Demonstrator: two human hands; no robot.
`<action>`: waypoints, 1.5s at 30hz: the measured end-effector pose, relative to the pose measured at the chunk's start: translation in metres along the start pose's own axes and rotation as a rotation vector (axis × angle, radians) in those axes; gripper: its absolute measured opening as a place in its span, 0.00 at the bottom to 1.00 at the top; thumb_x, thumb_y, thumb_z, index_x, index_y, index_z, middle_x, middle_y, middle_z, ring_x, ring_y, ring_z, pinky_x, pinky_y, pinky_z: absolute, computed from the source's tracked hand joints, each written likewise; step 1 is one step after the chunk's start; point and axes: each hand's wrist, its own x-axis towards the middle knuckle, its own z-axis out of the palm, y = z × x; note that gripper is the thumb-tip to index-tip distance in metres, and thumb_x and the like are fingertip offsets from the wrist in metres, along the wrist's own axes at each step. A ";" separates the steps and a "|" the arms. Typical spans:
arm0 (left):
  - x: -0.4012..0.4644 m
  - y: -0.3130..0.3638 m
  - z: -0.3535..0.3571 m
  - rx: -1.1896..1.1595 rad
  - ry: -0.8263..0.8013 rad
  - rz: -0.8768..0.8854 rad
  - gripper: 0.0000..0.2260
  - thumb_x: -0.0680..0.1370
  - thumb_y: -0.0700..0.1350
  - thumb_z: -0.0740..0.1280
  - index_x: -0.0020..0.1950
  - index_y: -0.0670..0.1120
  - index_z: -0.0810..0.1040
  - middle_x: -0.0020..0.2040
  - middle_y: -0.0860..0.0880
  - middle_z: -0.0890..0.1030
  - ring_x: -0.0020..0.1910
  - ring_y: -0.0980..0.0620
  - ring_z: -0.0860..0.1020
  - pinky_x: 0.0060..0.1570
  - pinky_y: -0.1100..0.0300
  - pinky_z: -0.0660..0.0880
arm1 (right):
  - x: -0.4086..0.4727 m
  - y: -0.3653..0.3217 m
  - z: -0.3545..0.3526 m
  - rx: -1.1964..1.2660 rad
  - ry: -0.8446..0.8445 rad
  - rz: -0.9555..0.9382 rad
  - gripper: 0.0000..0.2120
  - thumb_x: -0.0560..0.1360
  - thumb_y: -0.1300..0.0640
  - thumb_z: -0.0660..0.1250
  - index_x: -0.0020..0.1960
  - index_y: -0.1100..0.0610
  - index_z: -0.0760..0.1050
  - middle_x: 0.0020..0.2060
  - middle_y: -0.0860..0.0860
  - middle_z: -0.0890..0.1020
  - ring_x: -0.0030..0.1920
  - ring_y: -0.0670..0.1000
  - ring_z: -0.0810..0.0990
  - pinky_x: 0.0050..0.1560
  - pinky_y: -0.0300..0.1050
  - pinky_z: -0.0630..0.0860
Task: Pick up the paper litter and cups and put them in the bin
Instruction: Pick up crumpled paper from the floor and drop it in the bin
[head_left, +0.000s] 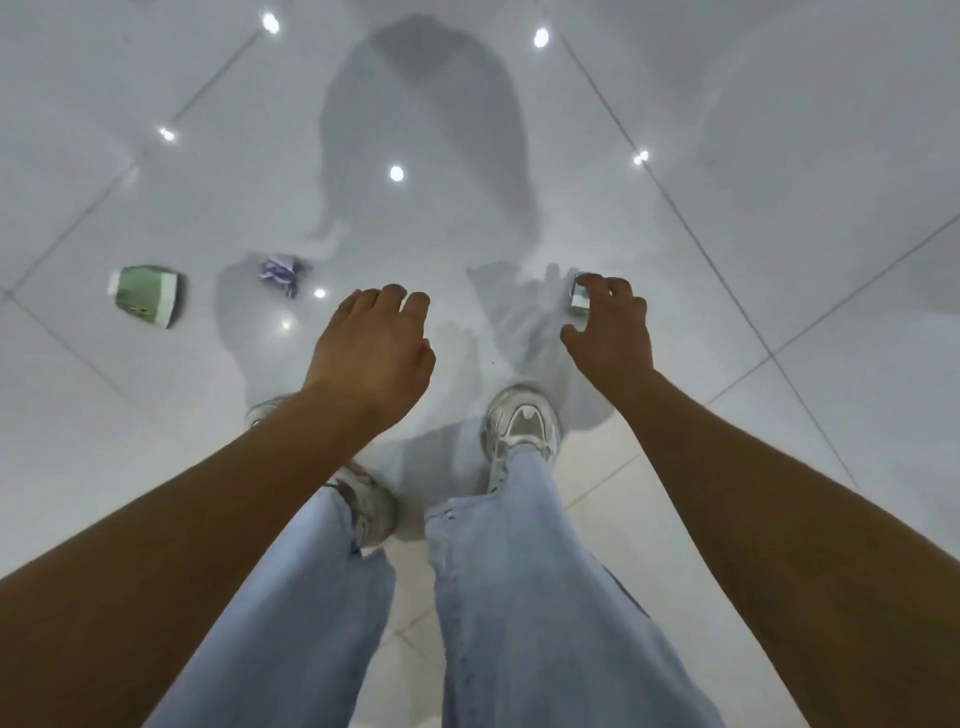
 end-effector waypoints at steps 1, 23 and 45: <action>0.011 -0.006 0.012 0.004 0.002 0.007 0.17 0.79 0.45 0.59 0.66 0.41 0.70 0.63 0.42 0.74 0.61 0.42 0.72 0.65 0.52 0.65 | 0.013 0.005 0.012 0.009 0.020 0.002 0.27 0.73 0.59 0.67 0.71 0.56 0.66 0.67 0.57 0.68 0.63 0.60 0.68 0.58 0.50 0.70; 0.151 -0.109 0.075 0.122 0.284 0.312 0.24 0.71 0.38 0.69 0.66 0.39 0.72 0.59 0.39 0.77 0.57 0.39 0.76 0.60 0.49 0.72 | 0.117 -0.095 0.091 0.104 0.053 -0.375 0.38 0.71 0.59 0.73 0.75 0.51 0.59 0.68 0.51 0.68 0.65 0.54 0.69 0.61 0.41 0.66; 0.091 -0.231 0.101 -0.054 0.491 0.077 0.23 0.61 0.37 0.80 0.55 0.41 0.80 0.50 0.45 0.82 0.49 0.43 0.80 0.33 0.56 0.80 | 0.103 -0.269 0.123 -0.016 -0.422 -0.736 0.47 0.69 0.59 0.74 0.78 0.50 0.49 0.70 0.50 0.63 0.66 0.51 0.70 0.61 0.42 0.72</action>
